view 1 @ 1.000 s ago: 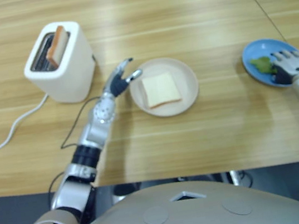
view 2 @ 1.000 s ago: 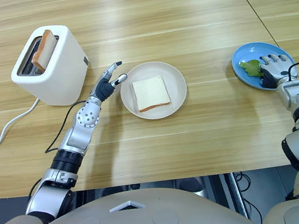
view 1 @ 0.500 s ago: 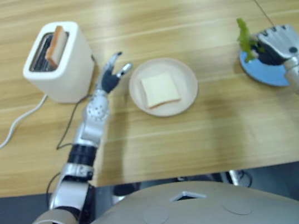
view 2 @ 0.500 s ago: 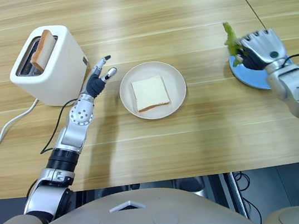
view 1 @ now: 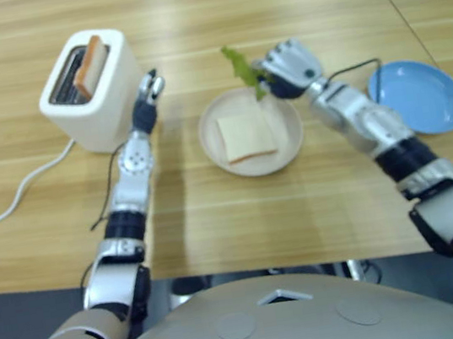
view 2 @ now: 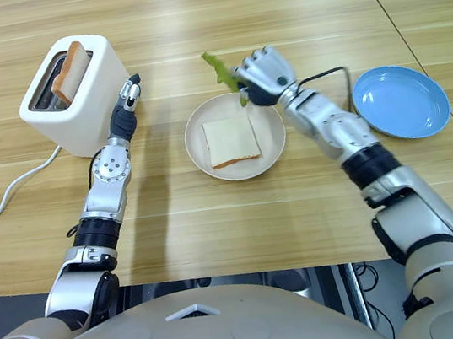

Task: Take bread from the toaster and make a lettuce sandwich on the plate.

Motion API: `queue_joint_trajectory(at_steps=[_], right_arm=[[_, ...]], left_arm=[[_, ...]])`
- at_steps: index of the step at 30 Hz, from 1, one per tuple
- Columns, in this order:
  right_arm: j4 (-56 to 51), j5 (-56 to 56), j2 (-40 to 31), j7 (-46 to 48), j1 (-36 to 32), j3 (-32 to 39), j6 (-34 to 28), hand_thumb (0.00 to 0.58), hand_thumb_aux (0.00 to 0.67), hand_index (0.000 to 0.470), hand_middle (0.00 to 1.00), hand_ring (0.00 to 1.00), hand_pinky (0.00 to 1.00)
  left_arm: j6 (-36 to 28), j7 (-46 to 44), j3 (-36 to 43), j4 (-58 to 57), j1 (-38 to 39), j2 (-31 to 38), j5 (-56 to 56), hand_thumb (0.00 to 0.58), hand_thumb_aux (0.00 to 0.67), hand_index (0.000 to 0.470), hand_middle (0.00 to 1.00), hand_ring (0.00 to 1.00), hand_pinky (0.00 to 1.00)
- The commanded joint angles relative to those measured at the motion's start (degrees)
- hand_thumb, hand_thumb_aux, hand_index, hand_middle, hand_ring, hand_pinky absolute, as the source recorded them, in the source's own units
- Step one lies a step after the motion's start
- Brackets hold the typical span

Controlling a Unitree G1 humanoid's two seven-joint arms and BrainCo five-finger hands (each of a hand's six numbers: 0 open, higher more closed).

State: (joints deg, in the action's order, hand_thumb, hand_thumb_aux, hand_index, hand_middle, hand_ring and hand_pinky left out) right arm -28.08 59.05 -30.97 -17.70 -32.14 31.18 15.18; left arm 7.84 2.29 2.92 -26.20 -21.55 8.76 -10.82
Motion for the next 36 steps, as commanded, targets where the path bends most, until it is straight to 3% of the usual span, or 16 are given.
queue_joint_trajectory(at_steps=[1,14,36], right_arm=[[-5.94,2.01,1.61,-0.73,1.31,4.27,2.09,0.580,0.670,0.460,1.00,1.00,1.00],[23.31,3.16,-2.83,8.66,13.39,2.38,0.15,0.580,0.670,0.460,1.00,1.00,1.00],[31.28,3.10,-4.88,13.97,23.46,-0.94,-0.06,0.580,0.670,0.460,1.00,1.00,1.00]], left_arm=[[0.27,-0.33,0.31,-1.45,0.01,0.03,-0.06,0.000,0.000,0.000,0.00,0.00,0.00],[1.16,0.91,1.46,-4.12,-0.51,0.29,-1.66,0.000,0.000,0.000,0.00,0.00,0.00],[1.45,1.71,2.24,-5.63,-0.55,0.73,-3.52,0.000,0.000,0.000,0.00,0.00,0.00]])
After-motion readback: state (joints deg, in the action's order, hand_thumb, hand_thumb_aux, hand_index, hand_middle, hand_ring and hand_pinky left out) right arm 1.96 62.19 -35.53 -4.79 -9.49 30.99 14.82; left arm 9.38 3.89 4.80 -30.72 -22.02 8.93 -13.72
